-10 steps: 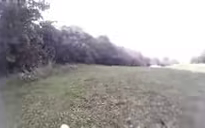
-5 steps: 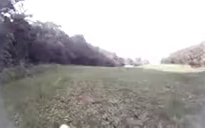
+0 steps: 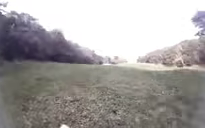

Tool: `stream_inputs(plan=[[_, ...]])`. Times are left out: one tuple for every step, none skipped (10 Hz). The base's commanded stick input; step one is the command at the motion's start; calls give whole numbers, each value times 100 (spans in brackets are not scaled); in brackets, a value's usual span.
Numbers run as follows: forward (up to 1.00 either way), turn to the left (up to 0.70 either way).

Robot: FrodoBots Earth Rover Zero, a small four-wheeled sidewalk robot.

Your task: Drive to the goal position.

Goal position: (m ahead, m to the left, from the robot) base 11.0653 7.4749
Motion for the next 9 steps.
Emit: stream_inputs(plan=[[85, -10], [85, 0], [85, 0], [85, 0], [85, 0], [85, 0], [85, 0], [85, 0], [85, 11]])
